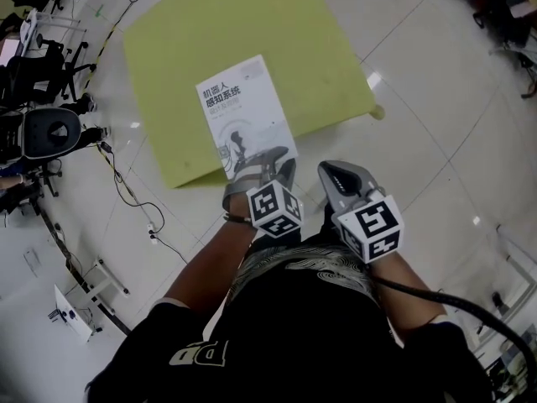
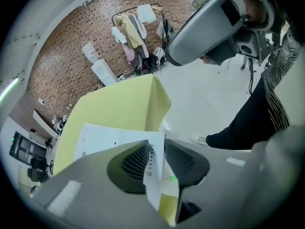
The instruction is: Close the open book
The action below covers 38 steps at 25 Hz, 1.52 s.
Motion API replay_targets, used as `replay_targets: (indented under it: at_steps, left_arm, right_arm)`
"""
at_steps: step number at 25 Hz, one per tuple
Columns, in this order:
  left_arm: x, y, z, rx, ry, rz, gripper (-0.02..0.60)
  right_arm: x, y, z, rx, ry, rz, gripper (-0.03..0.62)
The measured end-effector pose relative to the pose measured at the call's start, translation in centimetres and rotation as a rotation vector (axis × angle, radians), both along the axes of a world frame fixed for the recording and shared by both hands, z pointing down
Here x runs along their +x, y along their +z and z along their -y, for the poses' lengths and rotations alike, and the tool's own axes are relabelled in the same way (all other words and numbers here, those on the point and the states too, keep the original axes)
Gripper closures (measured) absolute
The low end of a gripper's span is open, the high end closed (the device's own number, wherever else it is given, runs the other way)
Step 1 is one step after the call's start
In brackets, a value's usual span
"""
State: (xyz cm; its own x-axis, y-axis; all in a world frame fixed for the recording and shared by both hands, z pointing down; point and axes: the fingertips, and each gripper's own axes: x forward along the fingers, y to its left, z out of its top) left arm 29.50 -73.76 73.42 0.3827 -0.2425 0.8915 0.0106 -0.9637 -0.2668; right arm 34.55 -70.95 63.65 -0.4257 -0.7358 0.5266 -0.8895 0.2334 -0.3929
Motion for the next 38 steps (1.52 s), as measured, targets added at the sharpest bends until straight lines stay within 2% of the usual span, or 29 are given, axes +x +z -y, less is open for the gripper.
replay_targets:
  at_steps: [5, 8, 13, 17, 22, 30, 34, 38]
  left_arm:
    - [-0.2, -0.2, 0.0, -0.064, -0.037, -0.037, 0.477]
    - [-0.2, -0.4, -0.3, -0.139, -0.082, -0.088, 0.504]
    - [-0.6, -2.2, 0.1, -0.342, -0.282, -0.302, 0.557]
    - [-1.7, -4.3, 1.0, -0.44, -0.448, -0.464, 0.569]
    - [-2.0, -5.7, 1.6, -0.508, -0.553, -0.625, 0.572]
    - [-5.5, -9.4, 3.8, -0.588, -0.676, -0.841, 0.574]
    - [-8.2, -11.3, 4.8, -0.588, -0.74, -0.936, 0.572]
    - [-11.4, -12.4, 5.5, -0.557, -0.794, -0.994, 0.574]
  right_arm:
    - [-0.3, 0.2, -0.2, -0.003, -0.002, 0.006, 0.586]
    - [-0.4, 0.2, -0.2, 0.0, -0.003, 0.0, 0.586]
    - [-1.1, -0.5, -0.1, 0.017, -0.015, -0.015, 0.586]
    - [-2.4, -1.4, -0.3, 0.024, -0.034, -0.025, 0.586]
    - [-3.7, -2.1, -0.6, 0.048, -0.081, -0.052, 0.586]
    - [-6.6, -3.5, 0.1, 0.07, -0.126, -0.08, 0.586]
    - [-8.3, -4.5, 0.4, 0.079, -0.156, -0.097, 0.586]
    - [-10.4, -5.5, 0.6, 0.096, -0.192, -0.11, 0.586]
